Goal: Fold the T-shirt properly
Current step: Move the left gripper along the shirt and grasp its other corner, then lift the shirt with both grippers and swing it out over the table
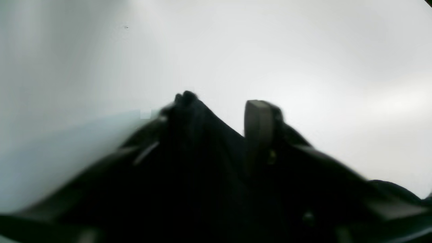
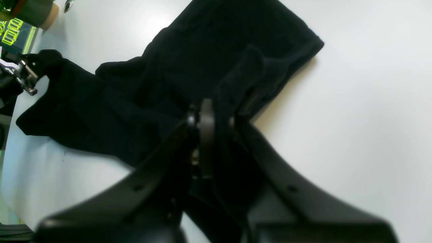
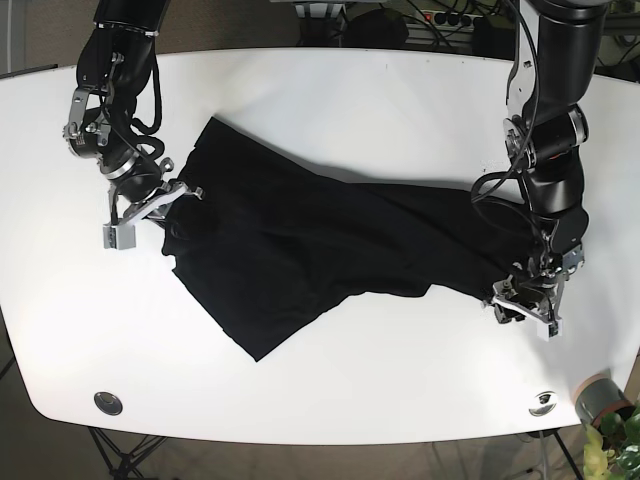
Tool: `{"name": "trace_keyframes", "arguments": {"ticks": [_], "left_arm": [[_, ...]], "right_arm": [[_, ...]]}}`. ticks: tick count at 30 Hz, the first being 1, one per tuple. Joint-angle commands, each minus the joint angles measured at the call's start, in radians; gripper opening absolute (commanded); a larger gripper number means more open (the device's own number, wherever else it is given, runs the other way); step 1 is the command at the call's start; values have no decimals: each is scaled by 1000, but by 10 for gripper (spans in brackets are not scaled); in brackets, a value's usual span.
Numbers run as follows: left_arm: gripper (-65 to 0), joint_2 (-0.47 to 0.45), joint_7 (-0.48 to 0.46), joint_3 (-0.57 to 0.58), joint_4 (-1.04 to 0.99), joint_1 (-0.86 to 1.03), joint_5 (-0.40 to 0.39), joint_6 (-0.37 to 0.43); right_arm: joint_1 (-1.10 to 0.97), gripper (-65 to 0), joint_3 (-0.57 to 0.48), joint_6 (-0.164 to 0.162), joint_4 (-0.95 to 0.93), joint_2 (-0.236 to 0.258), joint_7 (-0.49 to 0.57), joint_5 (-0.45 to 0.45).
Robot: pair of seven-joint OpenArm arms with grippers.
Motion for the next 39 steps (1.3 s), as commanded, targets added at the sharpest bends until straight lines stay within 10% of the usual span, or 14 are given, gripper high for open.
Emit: {"name": "trace_keyframes", "arguments": {"ticks": [1,7,22,39], "left_arm": [[-497,-11,-23,0,14,-31,-7,-11],[-650,-10,-26,0,14,-11,-9,-6],[-650,-14,-13,-7,112,14,-18,-8],[-650,16,300,-81,630,34,-17,-6]], "right_arm": [[13,-631,3,9,16,8,22,19],[13,-631,4,9,16,8,22,21],[16,-631,6,9,22,10,25,21],[359,-631,6,9,-170,131,26,19]]}}
